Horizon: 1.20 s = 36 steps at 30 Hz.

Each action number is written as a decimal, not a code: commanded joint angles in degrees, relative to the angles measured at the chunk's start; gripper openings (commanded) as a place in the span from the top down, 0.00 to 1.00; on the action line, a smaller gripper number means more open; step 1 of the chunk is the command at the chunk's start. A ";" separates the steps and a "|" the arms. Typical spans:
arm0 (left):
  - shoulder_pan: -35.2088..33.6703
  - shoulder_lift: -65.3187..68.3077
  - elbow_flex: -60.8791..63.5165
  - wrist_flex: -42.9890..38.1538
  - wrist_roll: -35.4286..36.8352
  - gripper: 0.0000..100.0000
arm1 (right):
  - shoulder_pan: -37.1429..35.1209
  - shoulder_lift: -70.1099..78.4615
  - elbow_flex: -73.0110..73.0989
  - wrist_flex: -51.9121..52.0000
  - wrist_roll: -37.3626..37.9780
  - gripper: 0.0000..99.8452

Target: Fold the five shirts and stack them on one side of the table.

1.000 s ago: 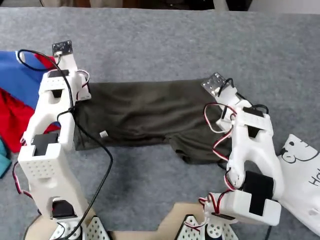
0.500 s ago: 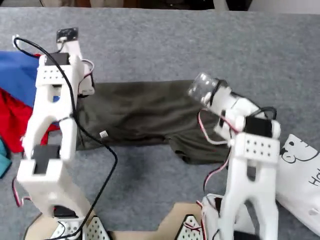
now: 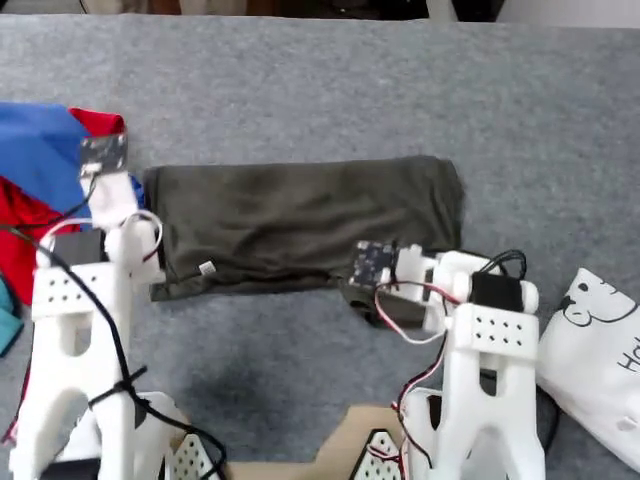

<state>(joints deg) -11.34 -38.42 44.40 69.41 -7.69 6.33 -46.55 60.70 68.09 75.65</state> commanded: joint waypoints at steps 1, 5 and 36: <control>-1.76 -2.68 1.49 0.53 -1.41 0.98 | -2.51 -1.63 2.07 0.26 0.62 0.83; -2.37 -2.68 2.02 1.14 -1.58 0.98 | -4.44 -1.63 5.32 0.00 0.62 0.83; -2.46 -2.68 2.02 1.32 -1.67 0.98 | -3.74 18.07 9.89 -23.12 0.53 1.00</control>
<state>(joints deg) -13.27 -39.65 46.42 70.20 -9.01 0.35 -31.52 72.66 46.73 76.00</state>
